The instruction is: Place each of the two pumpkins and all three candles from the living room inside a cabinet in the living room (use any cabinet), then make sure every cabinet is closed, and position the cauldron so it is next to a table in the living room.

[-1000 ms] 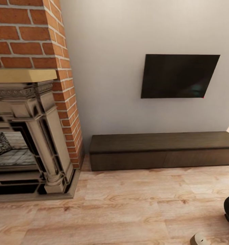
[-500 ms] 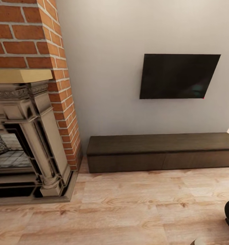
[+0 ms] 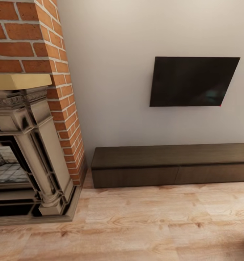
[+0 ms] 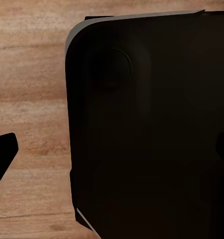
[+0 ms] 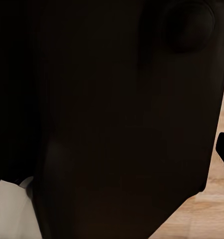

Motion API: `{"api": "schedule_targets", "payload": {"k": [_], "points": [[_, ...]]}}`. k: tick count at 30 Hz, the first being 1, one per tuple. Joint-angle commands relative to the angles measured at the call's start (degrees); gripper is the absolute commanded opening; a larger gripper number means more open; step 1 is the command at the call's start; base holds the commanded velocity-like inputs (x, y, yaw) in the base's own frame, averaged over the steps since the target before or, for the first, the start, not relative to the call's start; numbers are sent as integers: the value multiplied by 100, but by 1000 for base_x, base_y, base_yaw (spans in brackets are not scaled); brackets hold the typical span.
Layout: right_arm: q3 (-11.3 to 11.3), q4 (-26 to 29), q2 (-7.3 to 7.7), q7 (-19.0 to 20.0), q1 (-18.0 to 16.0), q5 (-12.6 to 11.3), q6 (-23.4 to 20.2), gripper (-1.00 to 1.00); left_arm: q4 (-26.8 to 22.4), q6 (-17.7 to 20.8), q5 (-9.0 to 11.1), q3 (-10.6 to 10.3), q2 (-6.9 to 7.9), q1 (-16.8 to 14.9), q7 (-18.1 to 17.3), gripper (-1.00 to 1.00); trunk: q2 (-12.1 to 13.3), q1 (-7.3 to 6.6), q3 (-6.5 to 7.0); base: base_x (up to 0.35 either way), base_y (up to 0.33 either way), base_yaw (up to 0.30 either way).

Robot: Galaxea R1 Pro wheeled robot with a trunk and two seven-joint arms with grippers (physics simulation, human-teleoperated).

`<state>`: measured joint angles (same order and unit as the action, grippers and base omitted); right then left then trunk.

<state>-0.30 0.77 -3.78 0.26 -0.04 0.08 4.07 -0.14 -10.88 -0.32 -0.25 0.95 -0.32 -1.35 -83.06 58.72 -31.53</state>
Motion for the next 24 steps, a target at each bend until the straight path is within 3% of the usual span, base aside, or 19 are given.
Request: {"api": "schedule_targets", "payload": {"k": [1,16,24], "points": [[-11,9,0,2,-2,-6,15,100,5,-19,-3,-4,1,-3,-14,100,-2,1,-5,64,0,0],[-25,33,0,1,-3,-17,11,100,5,-10,-11,-18,3,-3,-14,100,-2,1,-5,206,0,0],[-50,47,15,1,-3,-25,23,100,5,-10,-5,-12,3,-3,-14,100,-2,1,-5,48,0,0]]}}
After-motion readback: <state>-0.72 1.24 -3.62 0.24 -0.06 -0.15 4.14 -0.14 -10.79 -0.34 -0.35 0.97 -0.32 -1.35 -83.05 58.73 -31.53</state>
